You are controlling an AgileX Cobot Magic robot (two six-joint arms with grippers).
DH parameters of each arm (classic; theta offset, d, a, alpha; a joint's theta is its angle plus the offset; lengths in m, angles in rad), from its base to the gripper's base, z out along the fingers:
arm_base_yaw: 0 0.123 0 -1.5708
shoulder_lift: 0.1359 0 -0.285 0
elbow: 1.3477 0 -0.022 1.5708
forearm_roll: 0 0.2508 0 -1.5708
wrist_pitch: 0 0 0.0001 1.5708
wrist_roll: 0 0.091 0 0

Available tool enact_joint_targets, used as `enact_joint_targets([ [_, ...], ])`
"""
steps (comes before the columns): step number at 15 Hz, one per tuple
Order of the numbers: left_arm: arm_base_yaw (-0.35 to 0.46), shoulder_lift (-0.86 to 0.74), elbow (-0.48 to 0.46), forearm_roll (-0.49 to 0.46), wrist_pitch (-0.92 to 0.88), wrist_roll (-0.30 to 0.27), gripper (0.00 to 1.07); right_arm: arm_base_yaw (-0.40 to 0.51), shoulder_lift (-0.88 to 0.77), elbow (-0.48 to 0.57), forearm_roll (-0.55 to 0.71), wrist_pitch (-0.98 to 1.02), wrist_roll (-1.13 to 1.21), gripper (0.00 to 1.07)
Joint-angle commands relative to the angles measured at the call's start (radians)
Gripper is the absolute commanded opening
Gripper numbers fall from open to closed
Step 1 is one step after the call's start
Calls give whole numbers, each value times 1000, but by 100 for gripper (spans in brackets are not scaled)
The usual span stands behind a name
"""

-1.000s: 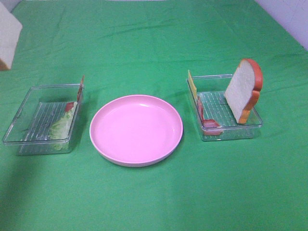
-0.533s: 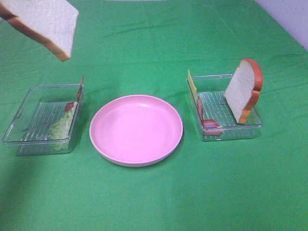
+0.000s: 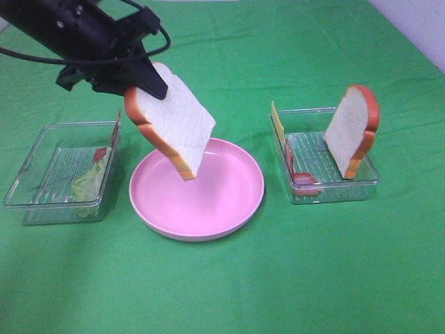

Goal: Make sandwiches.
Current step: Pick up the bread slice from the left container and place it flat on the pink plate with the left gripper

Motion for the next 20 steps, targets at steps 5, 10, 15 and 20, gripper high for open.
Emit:
enact_joint_targets([
  [5,-108,152,1,-62,-127,0,0,-3,-13,3,-3,-13,10,76],
  [10,-136,218,1,-70,-152,-61,0,-3,-13,3,-3,-13,10,76],
  [15,-136,220,1,-64,-149,-64,38,-3,-13,3,-3,-13,10,76],
  [20,-131,176,-6,21,-122,-57,80,-3,-13,3,-3,-13,10,76],
])
